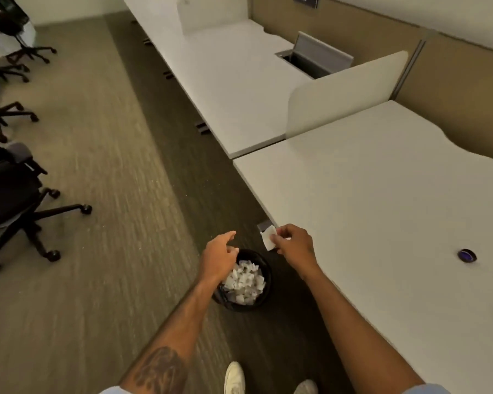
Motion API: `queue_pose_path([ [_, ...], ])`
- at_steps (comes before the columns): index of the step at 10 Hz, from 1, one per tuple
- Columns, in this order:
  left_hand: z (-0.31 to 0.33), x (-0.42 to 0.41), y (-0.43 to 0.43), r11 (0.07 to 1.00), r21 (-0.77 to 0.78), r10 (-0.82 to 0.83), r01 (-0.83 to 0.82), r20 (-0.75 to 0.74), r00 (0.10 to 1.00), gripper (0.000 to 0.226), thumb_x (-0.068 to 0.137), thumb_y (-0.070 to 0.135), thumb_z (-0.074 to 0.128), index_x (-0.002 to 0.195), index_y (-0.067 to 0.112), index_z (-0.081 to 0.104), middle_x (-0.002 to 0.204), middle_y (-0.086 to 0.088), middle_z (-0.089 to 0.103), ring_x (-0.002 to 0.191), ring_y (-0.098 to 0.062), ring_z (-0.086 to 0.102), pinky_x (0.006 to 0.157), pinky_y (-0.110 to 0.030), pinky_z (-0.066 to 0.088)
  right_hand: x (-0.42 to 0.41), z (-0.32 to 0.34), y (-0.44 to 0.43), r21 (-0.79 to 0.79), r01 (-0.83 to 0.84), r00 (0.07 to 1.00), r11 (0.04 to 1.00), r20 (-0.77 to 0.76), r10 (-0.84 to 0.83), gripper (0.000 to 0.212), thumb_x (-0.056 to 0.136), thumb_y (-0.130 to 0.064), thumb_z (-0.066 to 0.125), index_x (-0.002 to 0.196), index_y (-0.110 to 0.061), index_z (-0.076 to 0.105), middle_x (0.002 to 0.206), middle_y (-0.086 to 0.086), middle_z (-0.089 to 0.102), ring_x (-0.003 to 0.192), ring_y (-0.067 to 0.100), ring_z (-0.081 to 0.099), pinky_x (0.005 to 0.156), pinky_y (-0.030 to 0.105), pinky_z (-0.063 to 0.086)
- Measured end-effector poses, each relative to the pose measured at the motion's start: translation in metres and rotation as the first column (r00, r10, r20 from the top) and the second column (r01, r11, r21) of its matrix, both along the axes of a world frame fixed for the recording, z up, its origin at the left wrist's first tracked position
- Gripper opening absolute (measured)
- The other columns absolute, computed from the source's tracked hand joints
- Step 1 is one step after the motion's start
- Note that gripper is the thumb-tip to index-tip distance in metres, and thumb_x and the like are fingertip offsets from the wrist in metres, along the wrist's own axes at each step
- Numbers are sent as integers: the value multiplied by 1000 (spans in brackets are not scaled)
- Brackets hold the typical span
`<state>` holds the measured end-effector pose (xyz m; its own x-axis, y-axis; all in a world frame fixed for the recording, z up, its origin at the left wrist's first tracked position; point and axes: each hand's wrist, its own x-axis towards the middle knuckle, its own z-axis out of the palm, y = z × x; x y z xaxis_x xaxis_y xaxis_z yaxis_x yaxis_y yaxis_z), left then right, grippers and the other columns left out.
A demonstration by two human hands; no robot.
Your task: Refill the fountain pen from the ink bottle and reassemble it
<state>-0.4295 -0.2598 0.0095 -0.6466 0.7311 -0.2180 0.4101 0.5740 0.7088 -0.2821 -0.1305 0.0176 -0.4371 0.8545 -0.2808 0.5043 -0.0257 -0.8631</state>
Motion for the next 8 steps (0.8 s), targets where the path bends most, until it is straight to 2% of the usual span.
queue_pose_path([
  [1, -26, -27, -26, 997, -64, -57, 50, -109, 992, 54, 91, 22, 57, 143, 22, 43, 143, 2, 51, 121, -16, 56, 102, -38, 47, -31, -25, -19, 66, -79, 990, 995, 122, 70, 12, 86, -27, 68, 96, -21, 71, 92, -5, 71, 83, 8, 64, 71, 25, 51],
  [2, -48, -45, -41, 986, -144, -107, 79, -194, 975, 57, 94, 27, 54, 147, 18, 35, 154, -2, 37, 138, -21, 40, 111, -39, 39, -51, -49, -28, 58, -124, 969, 991, 223, 109, 15, 86, -24, 68, 99, -17, 72, 94, -3, 71, 82, 7, 62, 69, 20, 44],
  [4, -98, -65, -49, 946, -289, -215, 145, -229, 949, 62, 96, 27, 51, 151, 16, 25, 160, -6, 24, 144, -22, 30, 113, -35, 32, -79, -109, -24, -68, -127, 924, 990, 355, 143, 15, 88, -20, 67, 102, -16, 71, 103, 3, 72, 90, 14, 64, 77, 27, 51],
  [6, -153, -83, -41, 920, -350, -276, 175, -266, 923, 70, 94, 30, 53, 153, 15, 18, 161, -8, 21, 146, -24, 25, 117, -40, 23, -113, -177, -7, -123, -179, 880, 976, 424, 214, 21, 88, -23, 67, 108, -18, 70, 106, 5, 72, 96, 18, 67, 83, 29, 53],
  [7, -174, -91, -42, 920, -355, -279, 167, -294, 914, 75, 93, 30, 54, 154, 14, 13, 162, -9, 17, 148, -26, 19, 119, -45, 20, -124, -201, -6, -146, -202, 844, 968, 476, 248, 32, 93, -23, 58, 124, -24, 60, 117, 6, 68, 105, 24, 64, 88, 34, 52],
  [8, -185, -100, -40, 904, -394, -306, 169, -317, 897, 76, 94, 29, 53, 154, 13, 9, 163, -10, 13, 149, -27, 15, 120, -48, 20, -128, -214, -9, -82, -233, 773, 969, 588, 236, 42, 95, -16, 50, 136, -23, 49, 129, 7, 62, 116, 29, 59, 96, 40, 50],
])
